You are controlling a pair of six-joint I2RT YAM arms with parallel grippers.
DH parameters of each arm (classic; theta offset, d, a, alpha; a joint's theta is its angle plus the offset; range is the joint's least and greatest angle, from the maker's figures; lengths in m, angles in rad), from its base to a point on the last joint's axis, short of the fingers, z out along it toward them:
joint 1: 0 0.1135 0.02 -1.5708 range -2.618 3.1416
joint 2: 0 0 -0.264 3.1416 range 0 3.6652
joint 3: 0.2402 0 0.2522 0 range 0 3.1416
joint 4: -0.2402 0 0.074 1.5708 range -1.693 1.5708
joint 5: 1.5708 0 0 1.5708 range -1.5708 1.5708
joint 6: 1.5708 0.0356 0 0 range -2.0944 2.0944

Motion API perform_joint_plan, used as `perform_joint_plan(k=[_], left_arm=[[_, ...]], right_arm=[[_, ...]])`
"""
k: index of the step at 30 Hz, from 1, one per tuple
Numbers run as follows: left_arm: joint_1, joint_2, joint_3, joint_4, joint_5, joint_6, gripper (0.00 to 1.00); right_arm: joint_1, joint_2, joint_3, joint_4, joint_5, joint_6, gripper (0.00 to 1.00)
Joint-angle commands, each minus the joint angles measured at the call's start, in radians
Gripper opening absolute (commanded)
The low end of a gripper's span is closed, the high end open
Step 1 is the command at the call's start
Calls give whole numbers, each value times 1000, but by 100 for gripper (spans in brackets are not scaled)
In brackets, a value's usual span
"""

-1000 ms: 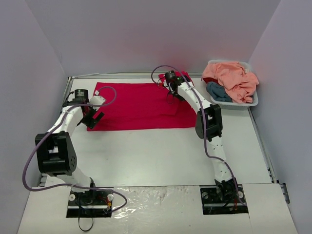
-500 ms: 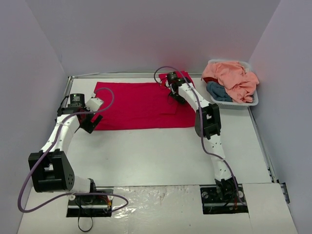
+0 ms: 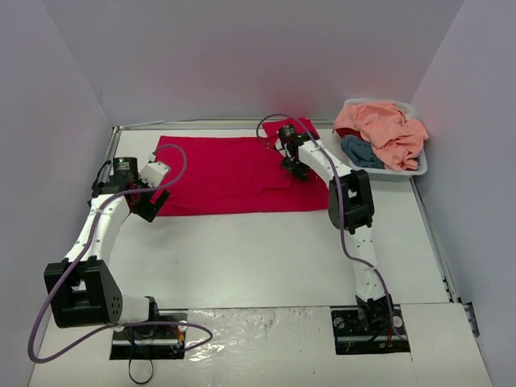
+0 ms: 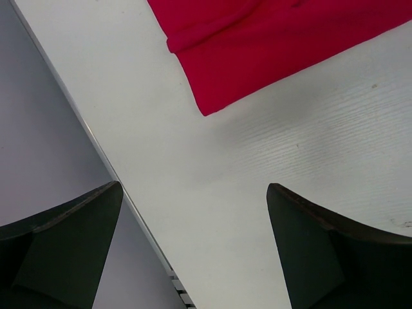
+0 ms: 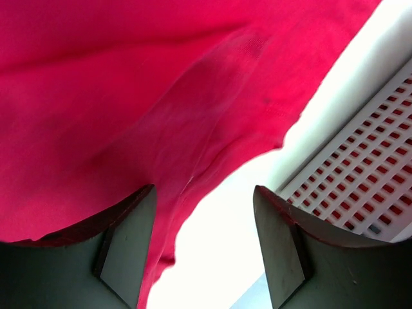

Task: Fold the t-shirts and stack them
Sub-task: Fold the flattened tshirt in 1/3 of the way

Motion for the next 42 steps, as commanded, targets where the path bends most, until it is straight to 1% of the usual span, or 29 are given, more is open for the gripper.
perform_joint_plan(k=[1,9,15,18,20,25,27,30,31,34,36,37,42], left_arm=[[11,-31,-15,-2,38,-36,94],[12,25,-36,35,97,-79,94],[12,45,-46,58,110,-95,94],[14,44,-52,59,111,-92,94],[14,44,-56,65,110,-92,94],[14,44,-61,67,111,-93,94],[14,42,-61,65,111,-93,94],[14,41,-62,68,114,-93,94],[14,41,-64,71,114,-93,94],[14,45,-64,71,114,-92,94],[12,45,-67,74,117,-92,94],[14,45,-69,76,117,-92,94],[15,50,-73,77,116,-90,94]], right_arm=[[22,-136,-59,-25,-59,20,58],[82,-217,-171,-25,-129,20,58],[126,-235,-206,-26,-167,18,59],[143,-234,-221,-25,-175,17,59],[152,-226,-223,-25,-175,17,56],[157,-202,-212,-25,-165,18,54],[157,-192,-202,-26,-165,21,52],[160,-180,-191,-25,-159,21,45],[161,-179,-189,-25,-159,21,41],[164,-168,-183,-25,-152,21,33],[166,-162,-180,-26,-155,21,29],[169,-160,-178,-26,-155,21,28],[175,-157,-177,-26,-165,21,28]])
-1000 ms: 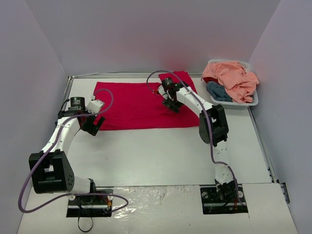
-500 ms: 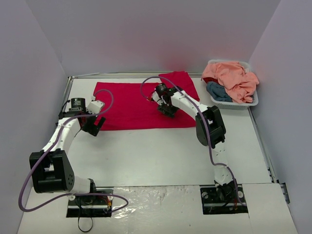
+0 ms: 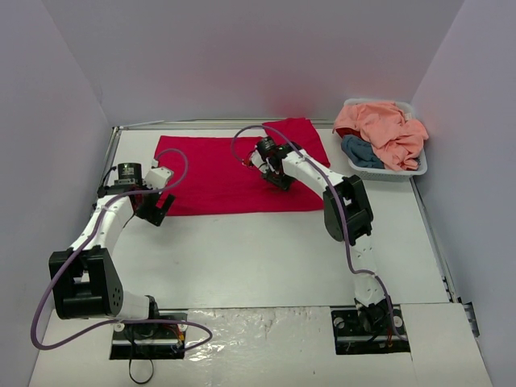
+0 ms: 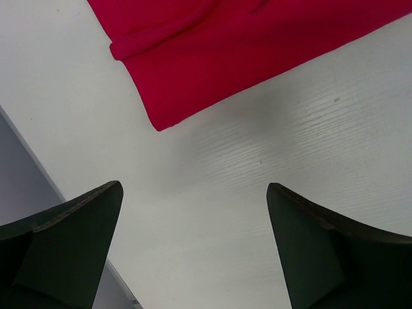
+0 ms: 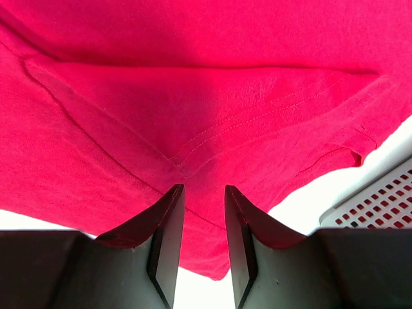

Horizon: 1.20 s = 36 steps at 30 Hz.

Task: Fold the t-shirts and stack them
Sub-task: Fold the flattened tshirt in 1/3 of the way

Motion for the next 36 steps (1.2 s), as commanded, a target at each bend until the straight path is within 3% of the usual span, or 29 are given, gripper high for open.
perform_joint_plan(k=[1,22,36], left_arm=[[9,-2,3,8,15,-12,94],[10,1,-11,17,18,-11,94],[9,-1,-14,15,26,-11,94]], right_arm=[[12,13,36,-31,3,3,28],[13,79,78,-31,26,-1,27],[10,93,111,-30,48,8,12]])
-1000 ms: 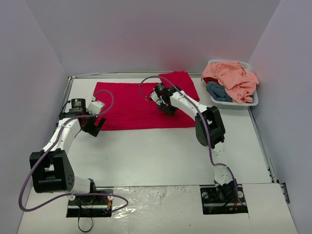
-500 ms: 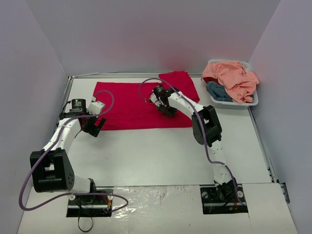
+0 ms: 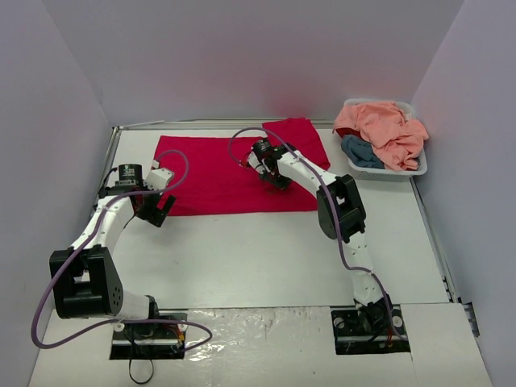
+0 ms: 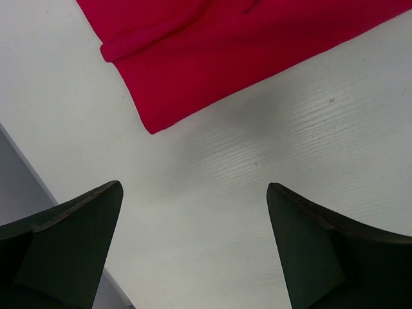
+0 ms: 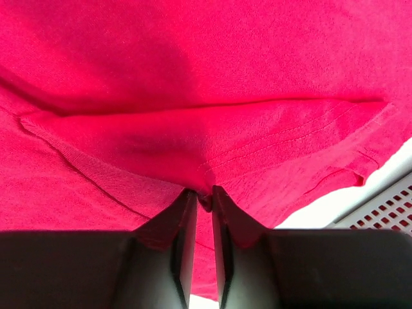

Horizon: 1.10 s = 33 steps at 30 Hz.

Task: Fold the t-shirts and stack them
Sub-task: Fold the flattened tshirt in 1/3 of the way

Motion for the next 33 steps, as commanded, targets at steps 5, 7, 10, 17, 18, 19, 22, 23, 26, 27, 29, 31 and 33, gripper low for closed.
perform_joint_plan(k=[5,7,10,17,18,19,22,23,26,27,29,31,33], left_arm=[[10,-4,-1,2,18,-11,95],[10,-4,-1,2,18,-12,94],[10,-7,-3,4,20,-12,94],[10,-10,-9,4,15,-14,94],[10,-12,-10,5,16,-14,94],[10,-14,-10,5,18,-15,94],[10,-14,-12,7,16,-15,94],[10,-14,-12,7,18,-15,94],[10,-14,-13,9,18,-15,94],[10,-14,-13,12,18,-17,94],[10,-9,-15,12,18,-15,94],[9,-7,-15,12,18,-15,94],[9,-6,-18,15,23,-15,94]], right_arm=[[3,5,35,-32,34,6,0],[4,5,33,-31,39,4,0],[6,5,36,-31,43,3,0],[23,11,49,-28,77,6,0],[23,13,50,-25,89,3,0],[26,13,52,-25,94,1,0],[27,19,65,-22,112,0,0],[29,22,70,-20,114,-2,0],[33,31,84,-20,123,-8,0],[33,34,88,-20,126,-8,0],[35,43,102,-20,131,-8,0],[38,49,113,-20,134,-5,0],[40,62,130,-17,138,0,0]])
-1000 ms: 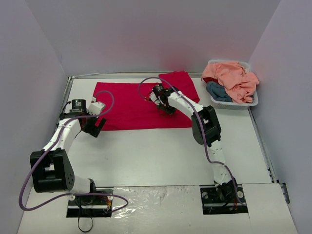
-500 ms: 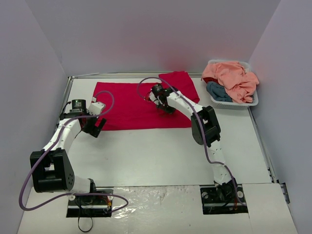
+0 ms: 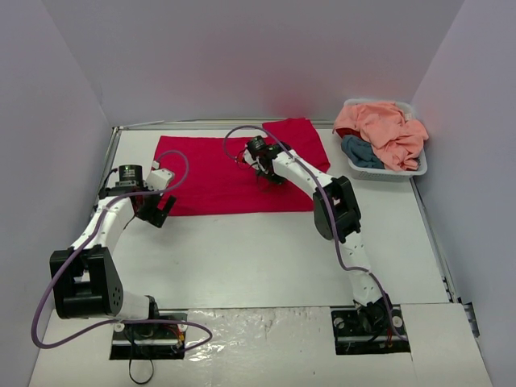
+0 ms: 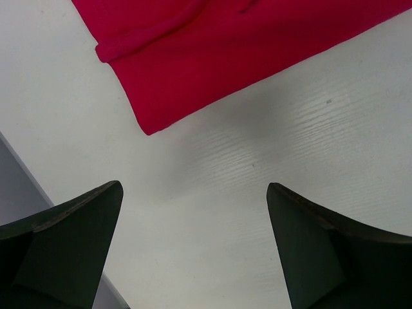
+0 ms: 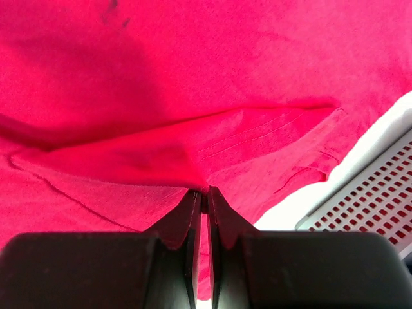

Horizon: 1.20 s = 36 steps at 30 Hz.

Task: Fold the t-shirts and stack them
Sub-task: Fold the flattened tshirt in 1/3 of the way

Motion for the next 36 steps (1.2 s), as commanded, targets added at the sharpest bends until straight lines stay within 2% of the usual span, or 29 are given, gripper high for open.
perform_joint_plan(k=[1,36], left_arm=[[10,-4,-12,9,12,-10,94],[11,32,-37,41,30,-10,94]], right_arm=[[11,30,50,-20,48,0,0],[41,143,207,55,145,-34,0]])
